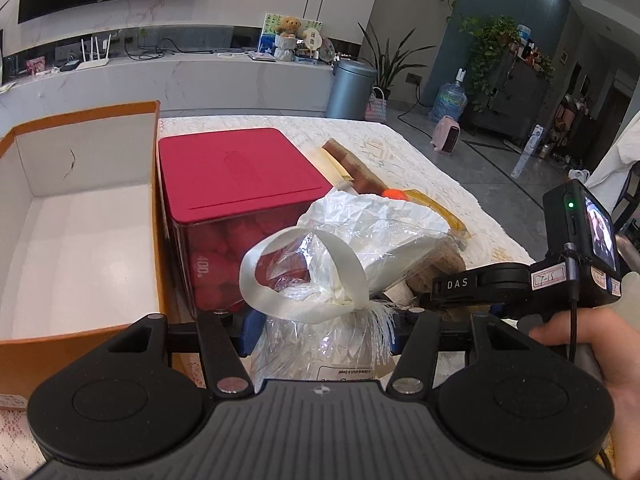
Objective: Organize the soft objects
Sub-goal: 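Grasp the brown plush slippers with the right gripper while the left gripper holds the bag, then carry bag and slippers into the orange box and open both grippers, then move both grippers back from the box to the soft-item pile, then grasp the white slipper with the left gripper, then grasp the orange knitted ball with the right gripper while the left gripper holds the slipper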
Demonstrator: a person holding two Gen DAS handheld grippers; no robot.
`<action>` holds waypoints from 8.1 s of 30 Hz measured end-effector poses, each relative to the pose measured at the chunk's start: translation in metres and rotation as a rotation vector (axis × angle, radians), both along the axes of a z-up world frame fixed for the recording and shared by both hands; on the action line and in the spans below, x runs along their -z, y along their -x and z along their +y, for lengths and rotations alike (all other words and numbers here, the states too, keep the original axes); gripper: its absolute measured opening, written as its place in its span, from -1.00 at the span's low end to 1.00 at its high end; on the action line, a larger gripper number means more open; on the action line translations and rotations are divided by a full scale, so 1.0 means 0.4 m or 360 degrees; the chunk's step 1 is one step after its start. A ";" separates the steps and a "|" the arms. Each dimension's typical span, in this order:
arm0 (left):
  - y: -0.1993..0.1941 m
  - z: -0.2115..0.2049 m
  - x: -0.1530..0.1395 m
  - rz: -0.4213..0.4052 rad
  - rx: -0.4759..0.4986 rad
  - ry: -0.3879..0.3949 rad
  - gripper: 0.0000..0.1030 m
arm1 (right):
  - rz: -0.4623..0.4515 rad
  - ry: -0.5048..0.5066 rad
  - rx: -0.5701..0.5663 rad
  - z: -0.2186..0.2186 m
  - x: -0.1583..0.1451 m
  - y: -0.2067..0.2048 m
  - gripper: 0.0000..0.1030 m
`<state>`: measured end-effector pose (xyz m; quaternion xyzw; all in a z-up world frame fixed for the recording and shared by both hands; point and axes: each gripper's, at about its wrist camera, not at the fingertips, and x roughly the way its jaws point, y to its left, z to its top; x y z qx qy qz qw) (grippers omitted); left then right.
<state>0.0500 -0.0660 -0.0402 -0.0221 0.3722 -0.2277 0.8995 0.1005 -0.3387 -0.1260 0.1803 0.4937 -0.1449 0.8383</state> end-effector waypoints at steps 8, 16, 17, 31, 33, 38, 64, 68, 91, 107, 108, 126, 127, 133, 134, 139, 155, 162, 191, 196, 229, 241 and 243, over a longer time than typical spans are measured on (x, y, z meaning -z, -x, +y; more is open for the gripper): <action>0.025 0.030 -0.047 -0.0048 -0.0028 0.0060 0.24 | -0.0196 0.0302 -0.0052 0.066 -0.092 0.069 0.02; 0.057 0.120 -0.162 -0.0182 -0.0163 0.0003 0.24 | -0.0498 0.0410 -0.0242 0.238 -0.249 0.138 0.02; 0.053 0.140 -0.178 -0.0194 -0.0197 0.0000 0.24 | -0.0608 0.0387 -0.0220 0.266 -0.285 0.146 0.02; -0.048 0.438 -0.088 0.0001 -0.0695 0.0051 0.23 | -0.0905 -0.0130 -0.0650 0.611 -0.279 0.069 0.00; -0.065 0.456 -0.056 0.0086 -0.0727 0.0097 0.23 | -0.0848 -0.0188 -0.0668 0.618 -0.244 0.053 0.01; -0.063 0.485 -0.041 0.0110 -0.0721 0.0073 0.23 | -0.0784 -0.0152 -0.0674 0.634 -0.201 0.027 0.01; 0.010 0.577 -0.136 0.0005 -0.0954 0.0093 0.75 | -0.0678 0.0082 -0.0672 0.706 -0.183 0.041 0.02; -0.007 0.600 -0.120 0.0043 -0.1008 0.0069 0.75 | -0.0665 0.0156 -0.0635 0.725 -0.174 0.041 0.03; 0.002 0.617 -0.117 0.0041 -0.0999 0.0050 0.75 | -0.0646 0.0364 -0.0821 0.763 -0.165 0.056 0.65; 0.118 0.545 -0.267 -0.0130 -0.0998 0.0111 0.75 | -0.0863 0.0372 -0.0737 0.709 -0.295 0.148 0.65; 0.128 0.534 -0.280 -0.0151 -0.0989 0.0104 0.75 | -0.0877 0.0372 -0.0722 0.698 -0.306 0.156 0.65; 0.122 0.199 -0.304 -0.0241 -0.0712 0.0006 0.75 | -0.0849 0.0948 -0.0173 0.295 -0.395 0.272 0.85; 0.114 0.176 -0.292 -0.0224 -0.0693 -0.0011 0.75 | -0.0810 0.0998 -0.0125 0.267 -0.386 0.274 0.85; 0.072 0.022 -0.202 -0.0098 -0.0537 -0.0043 0.75 | -0.0650 0.0860 0.0116 0.113 -0.326 0.272 0.87; 0.068 -0.006 -0.185 -0.0079 -0.0469 -0.0053 0.75 | -0.0619 0.0838 0.0153 0.096 -0.315 0.270 0.88; 0.071 -0.139 -0.074 -0.0096 -0.0115 -0.0075 0.76 | -0.0531 0.0782 0.0242 0.040 -0.263 0.258 0.90; -0.089 -0.257 0.196 0.0167 -0.0086 0.0005 0.47 | -0.0380 0.0274 0.0543 -0.104 -0.150 0.238 0.95; -0.097 -0.255 0.203 0.0143 -0.0090 0.0035 -0.52 | -0.0331 0.0253 0.0522 -0.107 -0.133 0.221 0.95; -0.187 -0.189 0.133 0.0199 -0.0174 0.0182 -0.40 | -0.0518 0.0147 -0.0017 -0.112 -0.257 -0.133 0.66; -0.183 -0.184 0.116 0.0123 -0.0171 0.0140 -0.69 | -0.0520 -0.0090 -0.0106 -0.133 -0.110 -0.191 0.20; -0.136 -0.202 0.127 0.0062 -0.0023 0.0121 -0.60 | -0.0130 0.0193 -0.0509 -0.083 -0.040 -0.136 -0.20; -0.148 -0.235 0.169 0.0062 -0.0012 0.0259 -0.89 | -0.0141 0.0232 -0.0535 -0.070 -0.041 -0.137 -0.18; -0.130 -0.226 0.152 -0.0024 -0.0031 0.0274 -0.89 | -0.0147 0.0224 -0.0530 -0.074 -0.042 -0.136 -0.18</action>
